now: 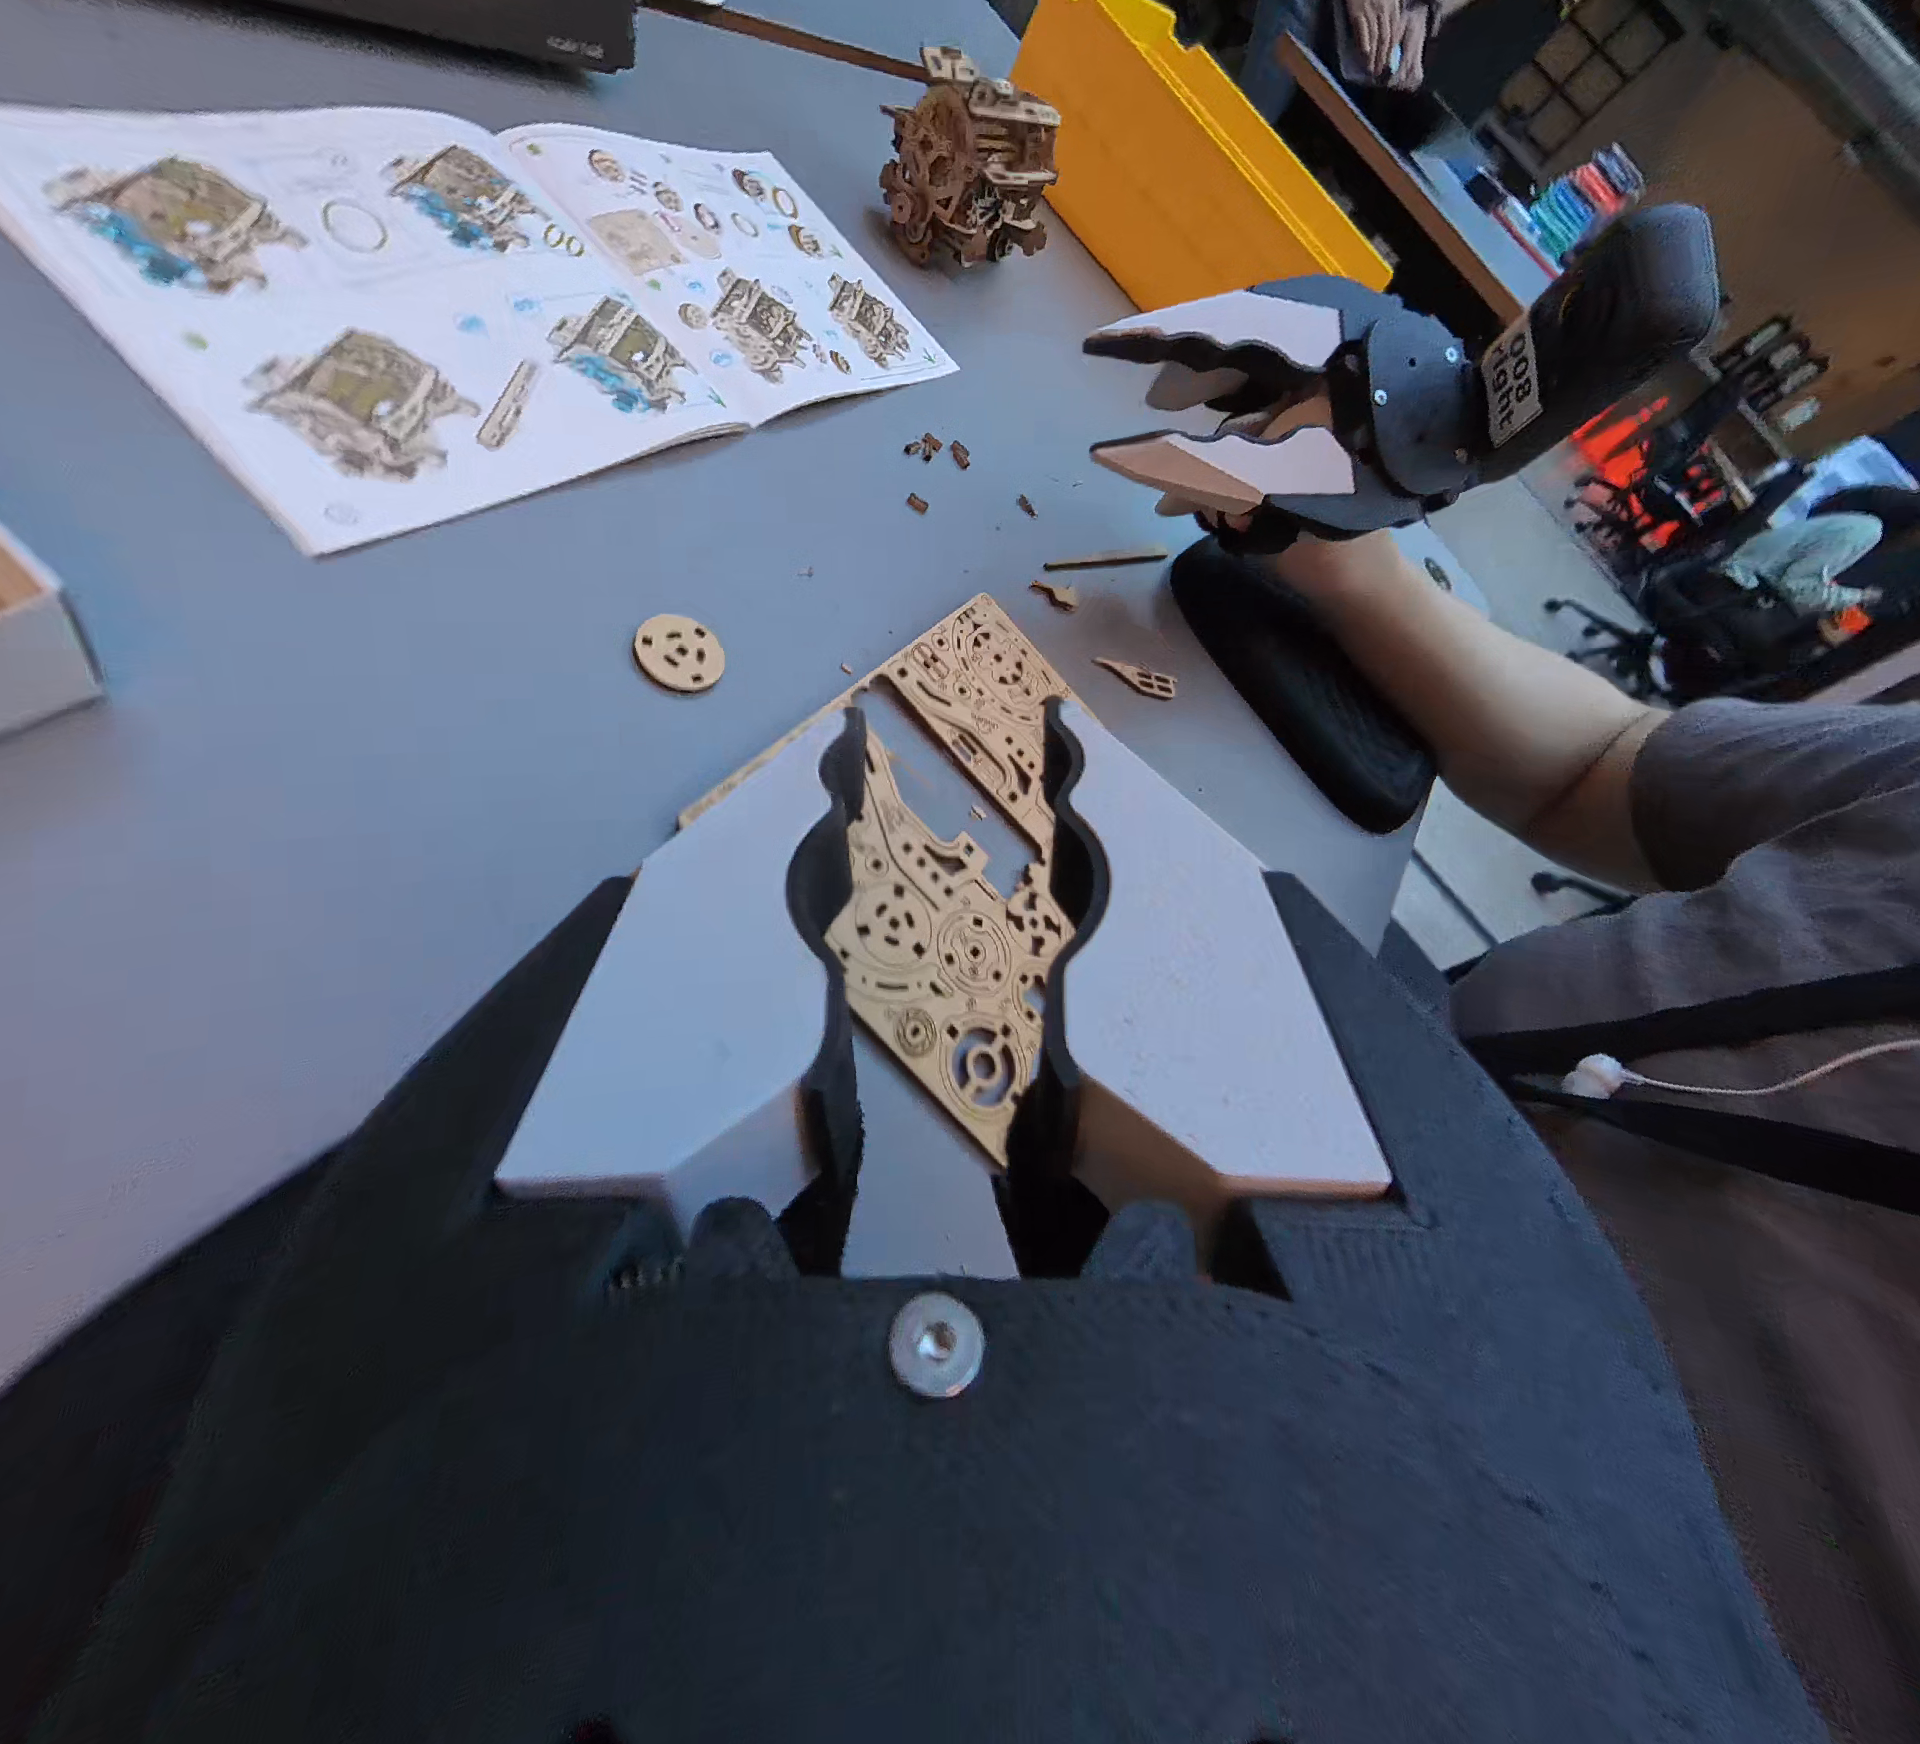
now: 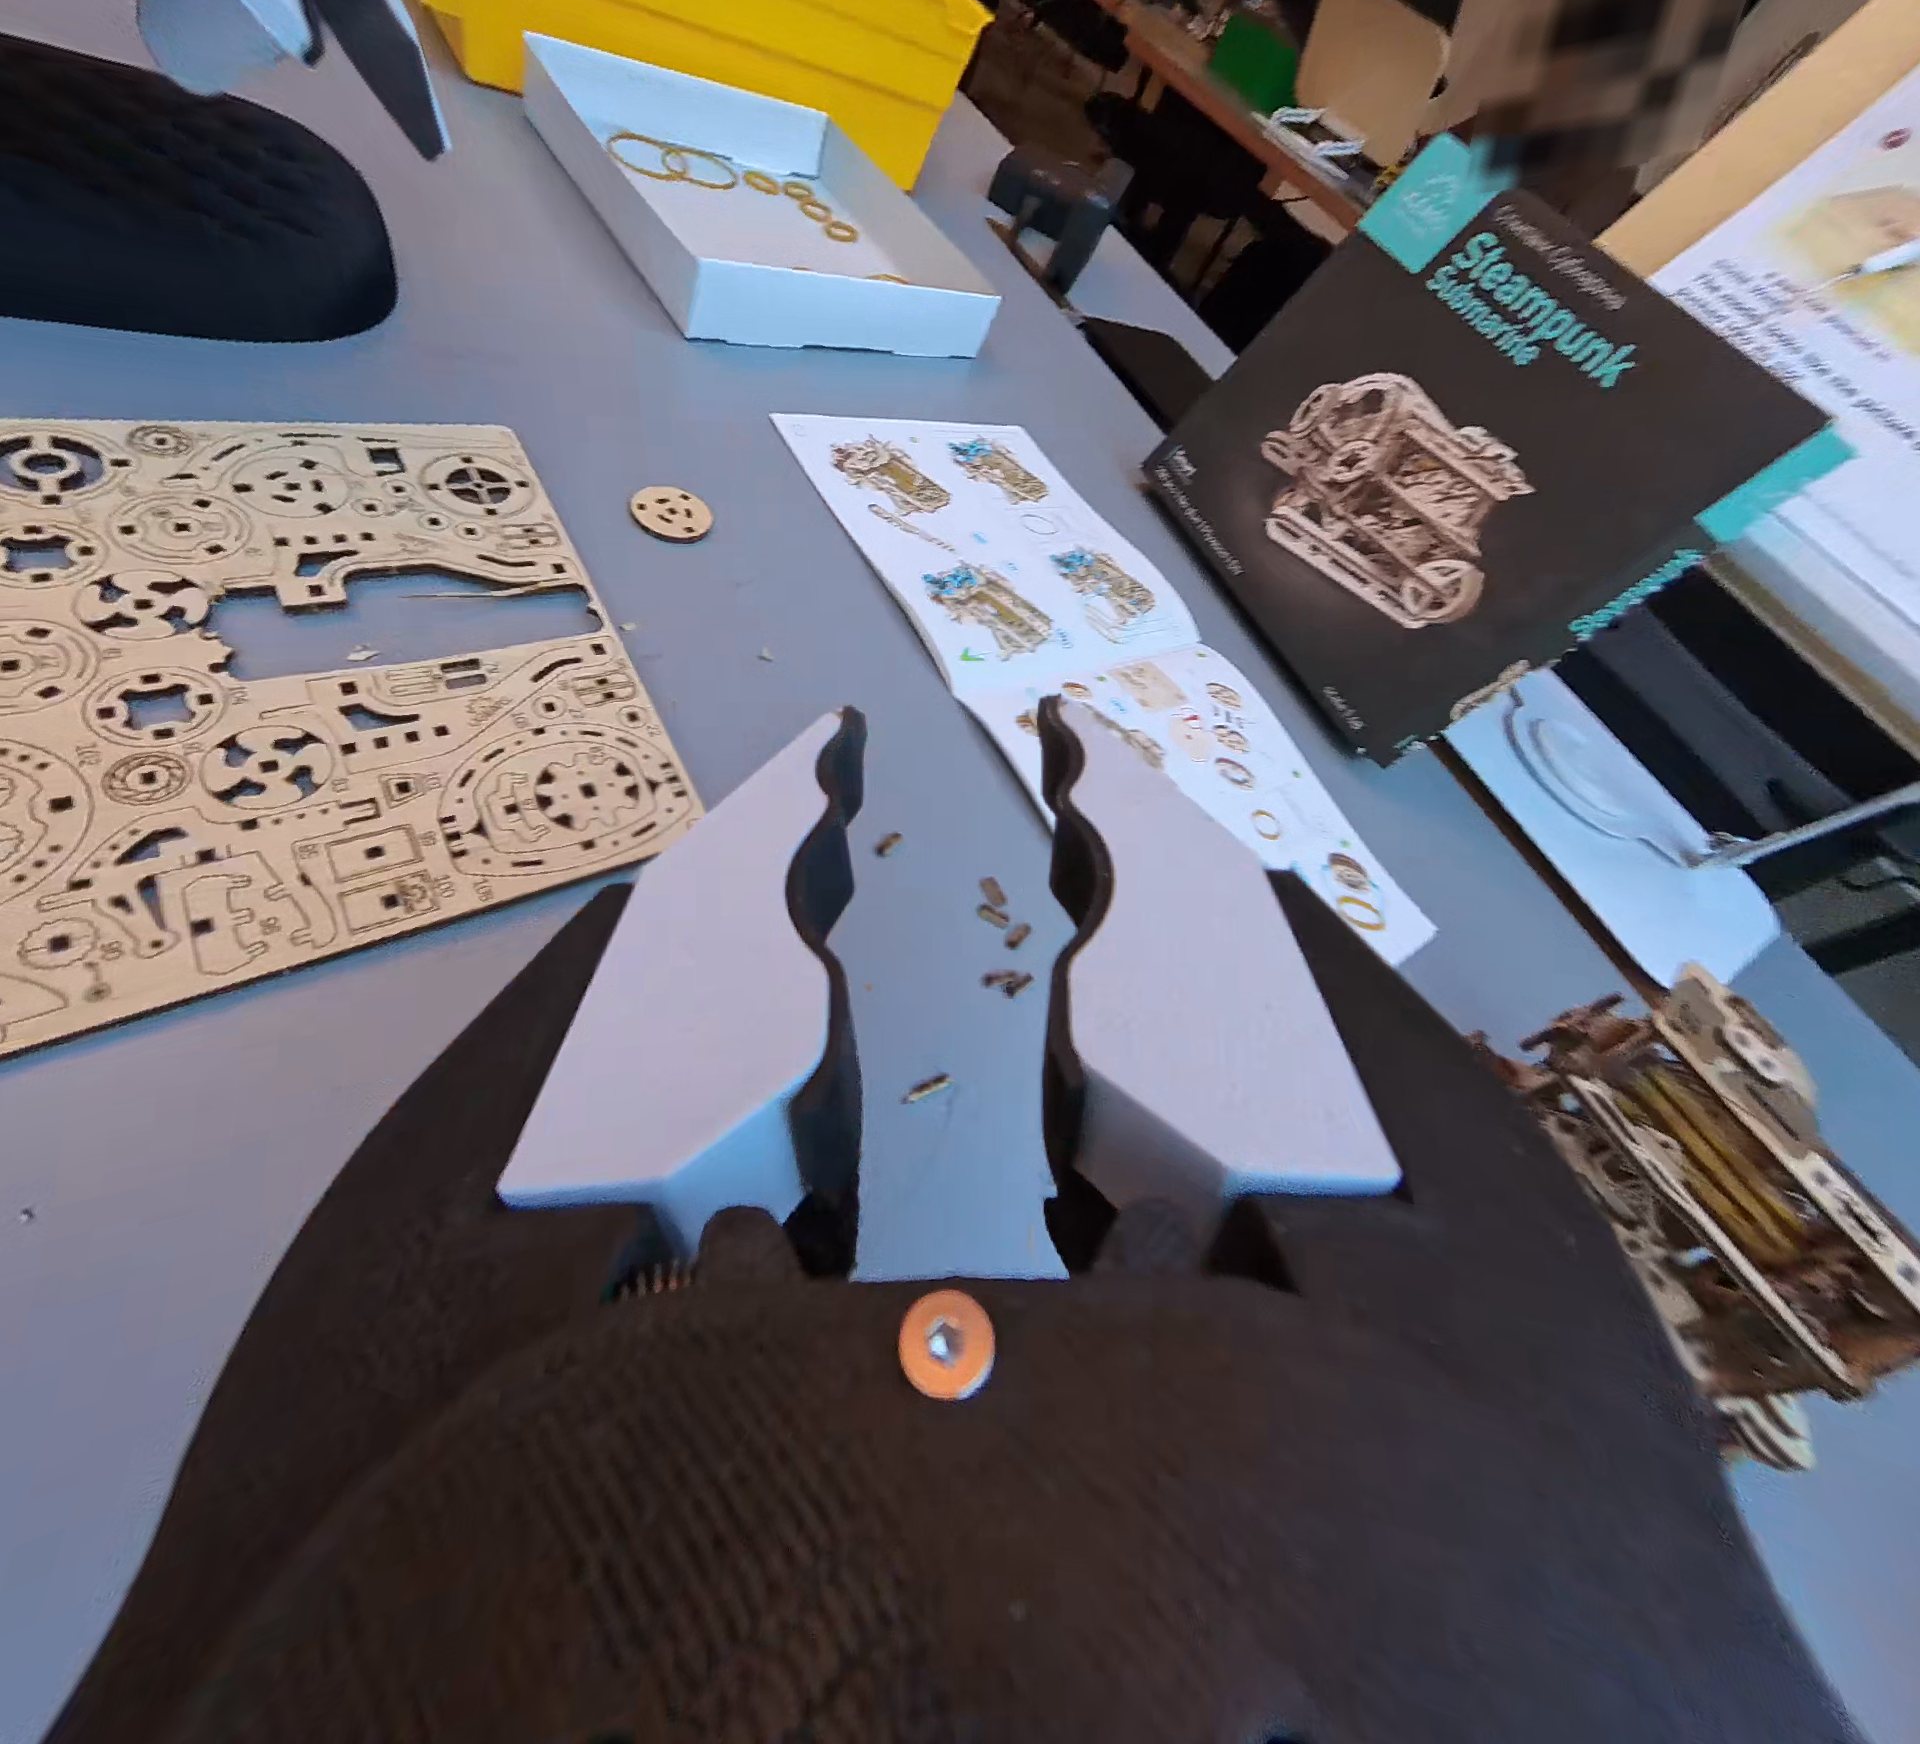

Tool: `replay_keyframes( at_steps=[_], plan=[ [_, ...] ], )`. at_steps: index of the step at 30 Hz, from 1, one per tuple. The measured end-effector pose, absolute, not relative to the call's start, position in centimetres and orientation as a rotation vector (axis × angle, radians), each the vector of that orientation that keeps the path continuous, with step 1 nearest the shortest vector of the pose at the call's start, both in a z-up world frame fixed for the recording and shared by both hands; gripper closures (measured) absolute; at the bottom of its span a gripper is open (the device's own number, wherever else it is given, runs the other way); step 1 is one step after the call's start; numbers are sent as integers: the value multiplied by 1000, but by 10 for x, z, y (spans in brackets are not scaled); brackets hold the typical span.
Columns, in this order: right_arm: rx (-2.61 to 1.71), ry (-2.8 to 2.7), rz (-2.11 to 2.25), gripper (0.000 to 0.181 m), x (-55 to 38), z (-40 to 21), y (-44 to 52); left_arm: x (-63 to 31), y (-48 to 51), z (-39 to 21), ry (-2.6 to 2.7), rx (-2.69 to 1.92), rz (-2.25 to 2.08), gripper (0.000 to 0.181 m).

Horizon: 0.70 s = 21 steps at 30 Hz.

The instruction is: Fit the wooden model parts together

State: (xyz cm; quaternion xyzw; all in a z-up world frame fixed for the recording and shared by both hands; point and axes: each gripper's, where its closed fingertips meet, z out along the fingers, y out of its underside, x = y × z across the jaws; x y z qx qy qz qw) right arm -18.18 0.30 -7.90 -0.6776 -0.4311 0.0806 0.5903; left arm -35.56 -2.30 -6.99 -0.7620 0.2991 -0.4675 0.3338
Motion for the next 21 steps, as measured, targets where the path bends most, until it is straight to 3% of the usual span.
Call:
replay_keyframes(
  at_steps=[10, 15, 18, 21],
  plan=[
    [-1574, -973, 279, 152, -179, -73, 0, -273, 26, -40, 1088, -1854, -1222, 155],
    [-1580, -926, 328, 152, -173, -69, 0, -275, 35, -72, 1194, -1787, -1174, 156],
    [-1593, -929, 304, 152, -171, -69, 2, -279, 26, -89, 1240, -1752, -1170, 165],
    [-1588, -952, 291, 152, -173, -70, 0, -270, 13, -81, 1261, -1723, -1309, 159]
  ],
)
